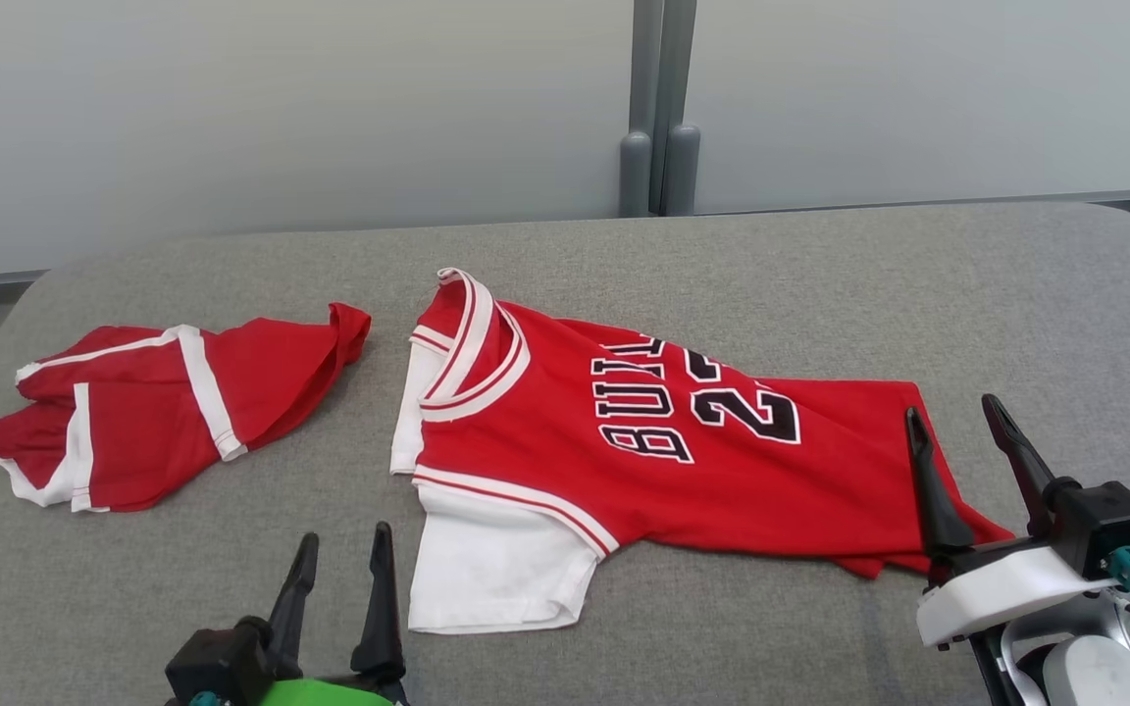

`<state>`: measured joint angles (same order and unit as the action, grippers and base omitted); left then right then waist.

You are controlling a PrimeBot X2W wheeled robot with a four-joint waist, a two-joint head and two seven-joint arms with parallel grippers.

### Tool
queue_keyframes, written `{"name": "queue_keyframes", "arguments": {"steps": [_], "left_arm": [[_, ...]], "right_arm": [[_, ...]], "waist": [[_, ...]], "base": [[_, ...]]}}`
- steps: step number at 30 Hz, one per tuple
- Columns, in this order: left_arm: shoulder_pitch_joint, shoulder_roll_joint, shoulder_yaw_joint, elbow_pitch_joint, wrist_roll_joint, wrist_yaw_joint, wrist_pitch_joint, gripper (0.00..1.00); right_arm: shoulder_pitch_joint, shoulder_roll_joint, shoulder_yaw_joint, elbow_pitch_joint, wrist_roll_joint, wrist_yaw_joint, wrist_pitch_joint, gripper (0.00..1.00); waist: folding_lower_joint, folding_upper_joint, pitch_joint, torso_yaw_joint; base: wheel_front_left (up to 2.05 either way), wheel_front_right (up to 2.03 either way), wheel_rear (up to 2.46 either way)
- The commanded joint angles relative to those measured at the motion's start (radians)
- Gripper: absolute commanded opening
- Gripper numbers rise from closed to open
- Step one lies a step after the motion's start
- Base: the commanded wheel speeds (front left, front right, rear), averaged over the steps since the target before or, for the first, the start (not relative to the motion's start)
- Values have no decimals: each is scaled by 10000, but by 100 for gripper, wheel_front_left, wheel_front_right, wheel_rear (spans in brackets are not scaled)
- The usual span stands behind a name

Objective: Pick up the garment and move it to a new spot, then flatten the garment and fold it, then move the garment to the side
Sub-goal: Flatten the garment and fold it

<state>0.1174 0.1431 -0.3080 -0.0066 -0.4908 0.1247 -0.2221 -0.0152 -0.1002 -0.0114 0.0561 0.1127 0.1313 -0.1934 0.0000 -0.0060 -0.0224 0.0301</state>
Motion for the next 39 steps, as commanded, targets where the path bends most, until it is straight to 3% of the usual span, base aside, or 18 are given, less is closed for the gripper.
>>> {"name": "queue_keyframes", "arguments": {"steps": [1,11,24,25,26,28,29,39], "left_arm": [[-209,10,-247,909,-439,-268,889,100],[-1207,126,-761,3364,-795,-685,2650,100],[-2029,-123,-551,5025,-1226,-824,2619,100],[-2068,-149,-607,5104,-1224,-863,2667,82],[-2092,-166,-677,5184,-1210,-897,2728,45],[-2137,-227,-810,5263,-1141,-947,2750,11],[-2157,-254,-845,5272,-1131,-964,2717,0],[-1995,-405,-192,3888,-1578,-888,1227,0]], "right_arm": [[-26,-74,35,28,33,-11,114,100],[-75,-182,72,-51,58,-11,195,100],[-205,-201,-68,-80,15,-11,81,100],[-196,-194,-83,-78,5,-11,83,100],[-188,-191,-90,-71,-4,-11,76,100],[-175,-183,-114,-60,-12,-11,55,100],[-163,-177,-136,-53,-15,-11,54,100],[442,-68,-748,59,237,-11,377,100]], "waist": [[0,60,64,-25],[0,60,395,-412],[0,60,934,-1070],[0,60,948,-1091],[0,60,961,-1111],[0,60,984,-1141],[0,60,992,-1150],[0,60,1062,-1043]], "base": [[0,0,0],[0,0,0],[0,0,0],[0,0,0],[0,0,0],[0,0,0],[0,0,0],[0,0,0]]}}
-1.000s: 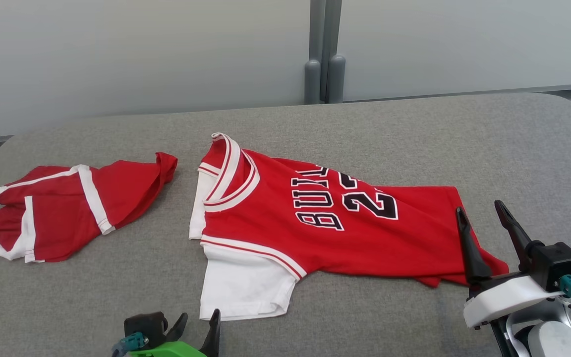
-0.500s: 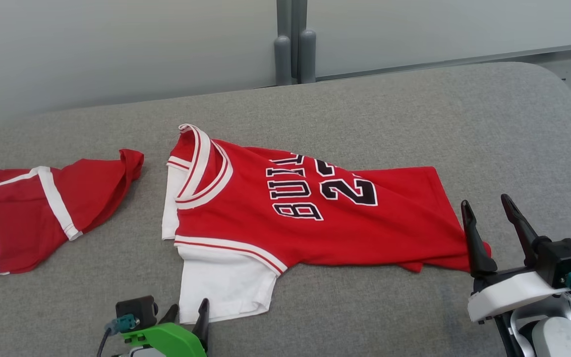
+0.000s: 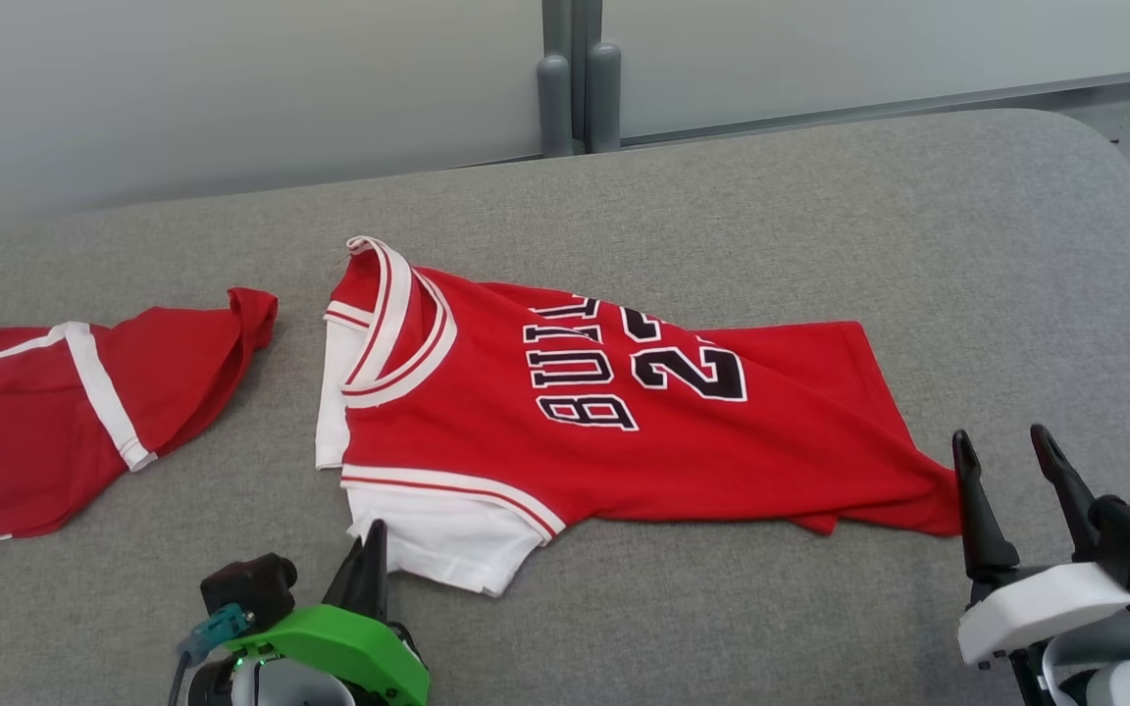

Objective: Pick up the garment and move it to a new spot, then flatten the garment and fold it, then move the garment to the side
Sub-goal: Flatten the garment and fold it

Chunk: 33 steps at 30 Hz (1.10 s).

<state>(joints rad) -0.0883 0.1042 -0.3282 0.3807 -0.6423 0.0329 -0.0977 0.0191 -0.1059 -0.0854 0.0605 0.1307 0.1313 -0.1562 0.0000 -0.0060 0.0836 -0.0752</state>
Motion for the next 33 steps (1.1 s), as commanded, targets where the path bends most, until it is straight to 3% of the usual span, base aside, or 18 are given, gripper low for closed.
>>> {"name": "queue_keyframes", "arguments": {"steps": [1,10,19,33], "left_arm": [[116,-25,80,-248,-105,47,-153,0],[681,198,458,-2818,31,562,-638,0],[1278,548,452,-5062,297,1073,-287,0],[1772,651,156,-5562,409,1317,59,0]], "right_arm": [[217,27,-101,58,133,-11,167,100],[846,382,-820,327,405,-11,1654,100],[966,501,-470,1029,900,-11,2189,100],[278,545,-84,2634,1480,-11,1743,100]], "waist": [[0,60,3,28],[0,60,37,149],[0,60,194,359],[0,60,139,524]], "base": [[0,0,0],[0,0,0],[0,0,0],[0,0,0]]}}
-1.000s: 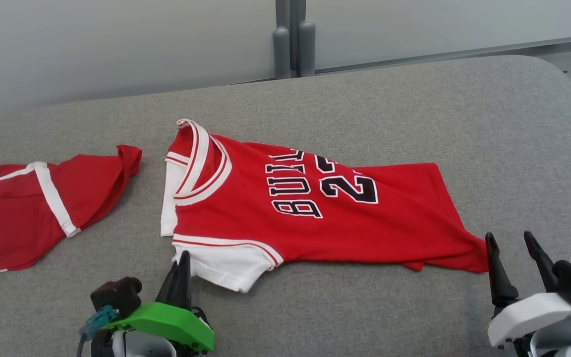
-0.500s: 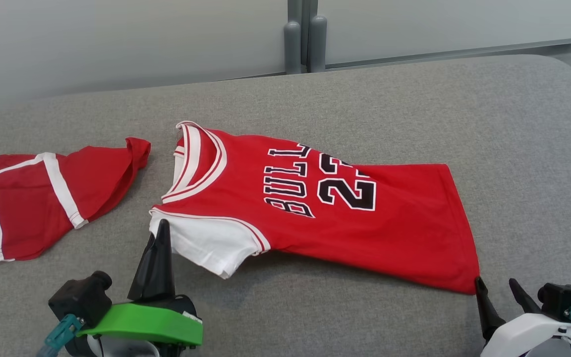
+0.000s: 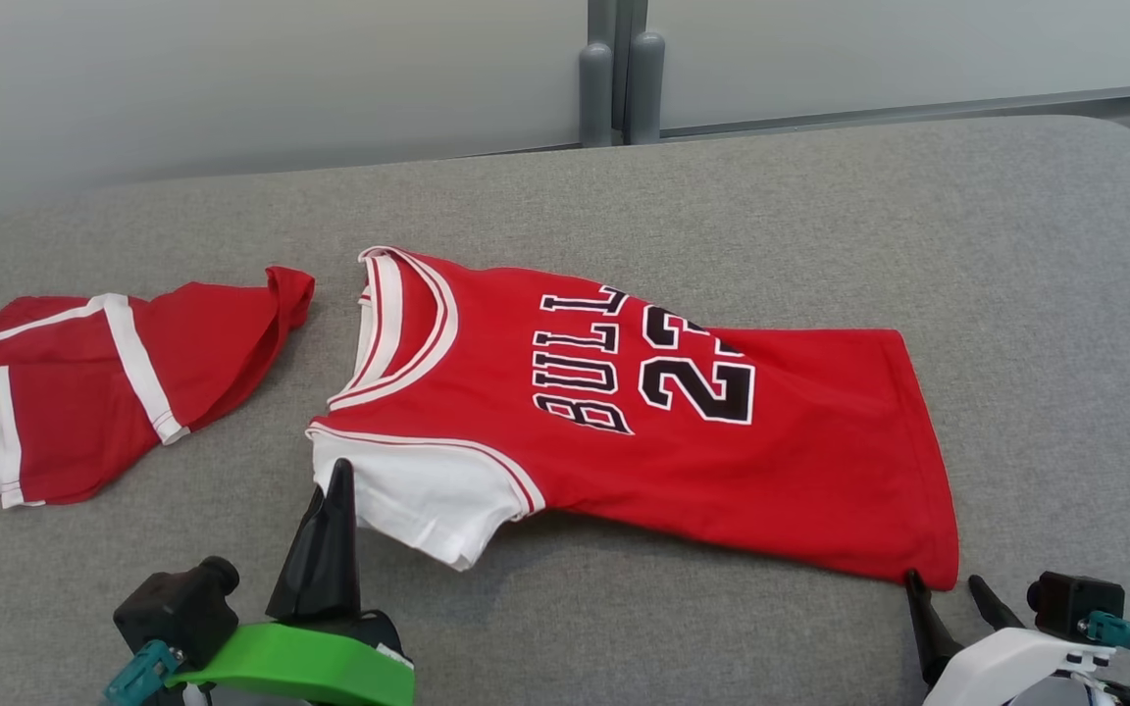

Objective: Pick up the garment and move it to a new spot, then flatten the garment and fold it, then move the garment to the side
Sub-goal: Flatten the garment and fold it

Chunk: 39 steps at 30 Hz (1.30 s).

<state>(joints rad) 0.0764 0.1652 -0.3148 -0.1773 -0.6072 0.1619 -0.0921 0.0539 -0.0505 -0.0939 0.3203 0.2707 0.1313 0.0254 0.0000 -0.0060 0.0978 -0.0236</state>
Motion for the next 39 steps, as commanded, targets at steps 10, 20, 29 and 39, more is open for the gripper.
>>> {"name": "queue_keyframes", "arguments": {"steps": [10,20,29,39], "left_arm": [[202,84,-21,277,-35,35,22,0],[290,135,-46,402,-102,80,45,0],[322,138,31,391,-212,73,-75,0],[-154,-476,513,-207,-1521,-473,-493,0]], "right_arm": [[-752,-2,246,1419,352,-8,-586,100],[-1220,1,638,2206,354,-5,-978,15],[-1454,-14,432,1418,679,-6,-1625,0],[-1181,-150,458,-2059,1926,-6,-915,0]], "waist": [[0,60,-80,71],[0,60,-152,62],[0,60,-226,-49],[0,60,-363,-206]], "base": [[0,0,0],[0,0,0],[0,0,0],[0,0,0]]}}
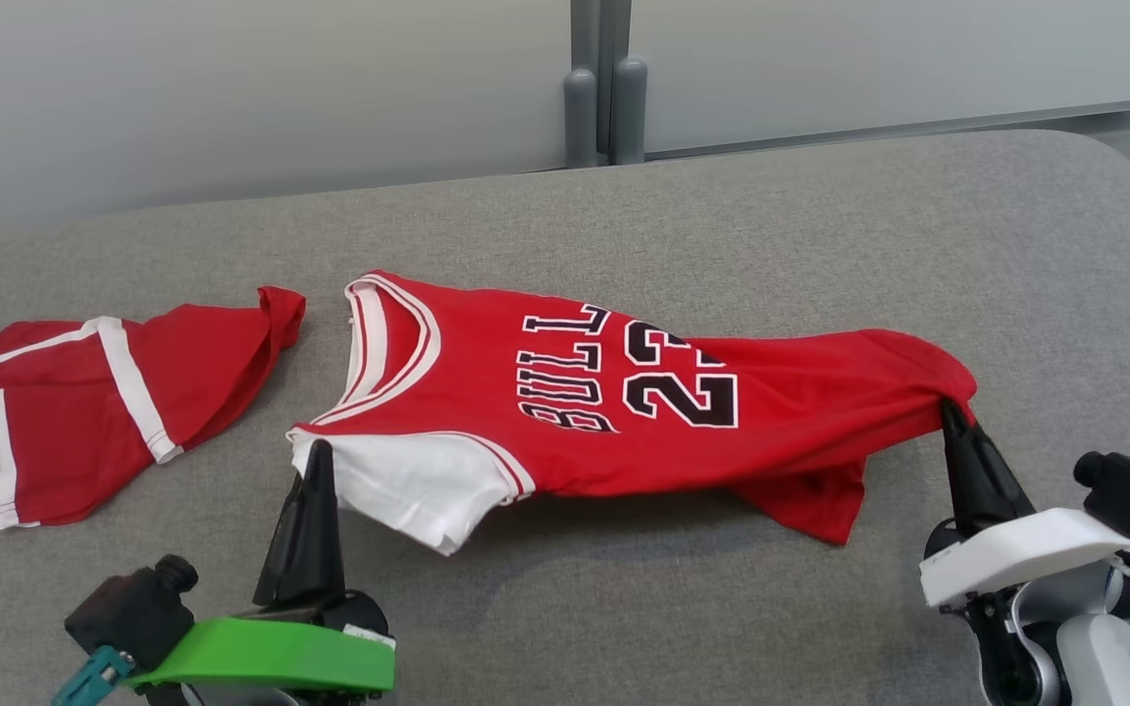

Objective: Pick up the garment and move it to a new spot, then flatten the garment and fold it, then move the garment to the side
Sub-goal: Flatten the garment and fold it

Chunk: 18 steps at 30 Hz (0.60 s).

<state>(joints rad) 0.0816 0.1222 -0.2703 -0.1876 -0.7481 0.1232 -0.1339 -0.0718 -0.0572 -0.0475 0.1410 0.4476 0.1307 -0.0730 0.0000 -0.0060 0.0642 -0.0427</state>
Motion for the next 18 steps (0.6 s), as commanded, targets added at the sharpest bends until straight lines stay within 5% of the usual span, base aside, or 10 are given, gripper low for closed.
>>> {"name": "queue_keyframes", "arguments": {"steps": [1,8,18], "left_arm": [[-207,-47,68,-103,-112,-86,-75,0],[-670,-230,466,-1224,-730,-367,-417,0],[-1971,253,565,-3535,-608,-385,245,0]], "right_arm": [[76,-82,-6,-266,156,0,69,0],[220,-351,-211,-2620,763,0,738,0],[-272,-522,-637,-5307,1127,1,1564,0]], "waist": [[0,60,-27,-14],[0,60,-177,-60],[0,60,-215,-91]], "base": [[0,0,0],[0,0,0],[0,0,0]]}}
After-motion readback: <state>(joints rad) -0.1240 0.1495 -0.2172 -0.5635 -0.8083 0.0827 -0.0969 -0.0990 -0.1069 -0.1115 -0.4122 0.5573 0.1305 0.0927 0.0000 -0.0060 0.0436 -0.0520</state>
